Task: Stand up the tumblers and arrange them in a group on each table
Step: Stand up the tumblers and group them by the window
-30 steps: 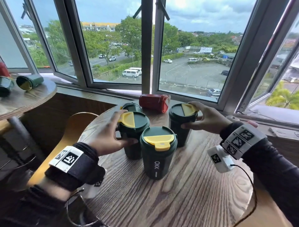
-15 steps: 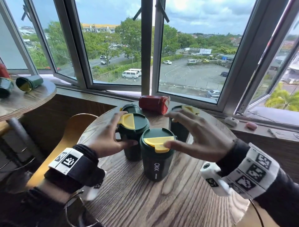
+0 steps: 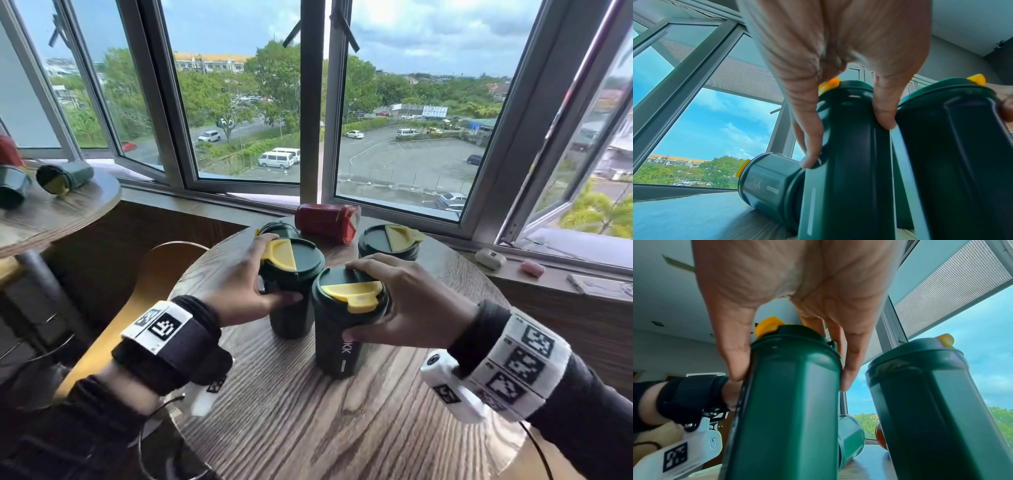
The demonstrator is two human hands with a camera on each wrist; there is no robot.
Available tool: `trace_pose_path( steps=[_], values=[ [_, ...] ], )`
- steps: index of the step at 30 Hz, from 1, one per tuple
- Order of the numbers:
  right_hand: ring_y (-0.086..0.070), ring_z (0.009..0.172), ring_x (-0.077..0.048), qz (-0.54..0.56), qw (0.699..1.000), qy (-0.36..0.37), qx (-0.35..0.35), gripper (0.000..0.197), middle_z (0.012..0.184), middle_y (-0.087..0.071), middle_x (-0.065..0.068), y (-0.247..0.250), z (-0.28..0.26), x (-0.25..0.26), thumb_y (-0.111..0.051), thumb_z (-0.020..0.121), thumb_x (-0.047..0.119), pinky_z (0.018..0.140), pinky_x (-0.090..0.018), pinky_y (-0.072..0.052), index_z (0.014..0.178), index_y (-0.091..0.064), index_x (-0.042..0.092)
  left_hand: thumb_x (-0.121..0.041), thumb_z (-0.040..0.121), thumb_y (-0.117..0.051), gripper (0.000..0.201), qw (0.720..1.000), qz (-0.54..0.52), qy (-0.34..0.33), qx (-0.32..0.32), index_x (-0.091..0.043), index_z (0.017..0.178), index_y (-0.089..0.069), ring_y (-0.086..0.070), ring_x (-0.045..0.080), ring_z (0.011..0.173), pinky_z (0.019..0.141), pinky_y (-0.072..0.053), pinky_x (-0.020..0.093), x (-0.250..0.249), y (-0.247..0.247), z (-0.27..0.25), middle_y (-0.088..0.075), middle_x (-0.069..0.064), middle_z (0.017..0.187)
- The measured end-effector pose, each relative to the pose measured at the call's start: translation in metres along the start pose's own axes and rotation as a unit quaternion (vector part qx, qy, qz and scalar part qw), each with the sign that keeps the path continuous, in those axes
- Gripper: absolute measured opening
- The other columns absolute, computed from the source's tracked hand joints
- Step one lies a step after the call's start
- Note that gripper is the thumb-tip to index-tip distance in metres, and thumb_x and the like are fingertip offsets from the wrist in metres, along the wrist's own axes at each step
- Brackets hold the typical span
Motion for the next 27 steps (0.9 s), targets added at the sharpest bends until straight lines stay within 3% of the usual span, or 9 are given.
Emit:
trace_pose_path(
  steps=[3,5,8,15,18,22,27],
  values=[
    [-0.052,0.102,-0.001,-0.008,1.000,-0.005,0.002,0.087,0.122,-0.058,0.002,0.002,0.001,-0.004,-0.082,0.060,0.046,0.086,0.003,-0.034,0.132,-0.048,0.013,-0.048,0.054,-0.079,0.102,1.000,0.015,0.007,0.013,-0.021,0.139,-0.029,-0.048,0.011,0.117,0.103,-0.038,0.027,-0.001,-0.002,0.005,-0.048,-0.007,0.126],
    [-0.053,0.108,-0.006,-0.009,1.000,-0.012,0.006,0.088,0.126,-0.056,0.002,0.002,0.003,-0.007,-0.082,0.061,0.047,0.092,-0.006,-0.038,0.134,-0.046,0.013,-0.058,0.049,-0.071,0.106,1.000,0.018,0.010,0.019,-0.022,0.138,-0.029,-0.049,0.013,0.117,0.104,-0.038,0.029,-0.002,-0.003,0.008,-0.050,-0.004,0.127],
    [-0.055,0.108,-0.008,-0.002,1.000,-0.012,0.001,0.087,0.125,-0.057,0.001,0.002,0.005,-0.011,-0.082,0.060,0.046,0.095,-0.016,-0.042,0.133,-0.047,0.014,-0.051,0.051,-0.073,0.103,0.999,0.026,0.014,0.018,-0.019,0.139,-0.029,-0.049,0.013,0.117,0.102,-0.037,0.025,-0.005,-0.004,0.010,-0.051,-0.003,0.126],
    [-0.055,0.107,-0.008,-0.003,1.000,-0.002,-0.004,0.087,0.124,-0.058,0.001,0.002,0.007,-0.016,-0.083,0.061,0.045,0.093,-0.013,-0.041,0.133,-0.046,0.012,-0.059,0.045,-0.069,0.106,1.000,-0.014,0.022,0.016,-0.022,0.136,-0.030,-0.050,0.018,0.119,0.106,-0.039,0.039,-0.003,-0.006,0.011,-0.051,0.002,0.129],
    [-0.055,0.110,-0.009,-0.002,1.000,-0.008,-0.007,0.089,0.125,-0.057,0.000,0.002,0.006,-0.018,-0.083,0.060,0.045,0.095,-0.017,-0.042,0.134,-0.045,0.012,-0.058,0.046,-0.071,0.107,1.000,-0.008,0.022,0.016,-0.021,0.137,-0.030,-0.049,0.018,0.119,0.106,-0.039,0.038,-0.003,-0.007,0.012,-0.050,0.002,0.129],
    [-0.052,0.110,-0.006,-0.001,1.000,-0.017,-0.007,0.090,0.126,-0.055,0.003,0.001,0.006,-0.021,-0.081,0.060,0.049,0.095,-0.013,-0.039,0.135,-0.043,0.015,-0.042,0.053,-0.075,0.098,0.999,-0.014,0.025,0.022,-0.022,0.138,-0.029,-0.047,0.016,0.118,0.104,-0.039,0.031,-0.004,-0.007,0.012,-0.048,0.001,0.129],
    [-0.045,0.121,-0.002,-0.015,1.000,-0.013,0.013,0.099,0.138,-0.046,0.007,0.002,0.002,-0.021,-0.076,0.058,0.059,0.098,-0.004,-0.031,0.139,-0.041,0.016,-0.048,0.052,-0.076,0.100,0.999,-0.010,0.019,0.023,-0.026,0.137,-0.028,-0.048,0.016,0.117,0.103,-0.040,0.034,0.000,-0.006,0.008,-0.049,-0.001,0.129]
  ],
)
Point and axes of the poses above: each hand's wrist, its own z-axis towards the middle knuckle, its own y-axis out of the back of the hand, x = y × z, the point moved 3 cm from there along z, towards the middle knuckle
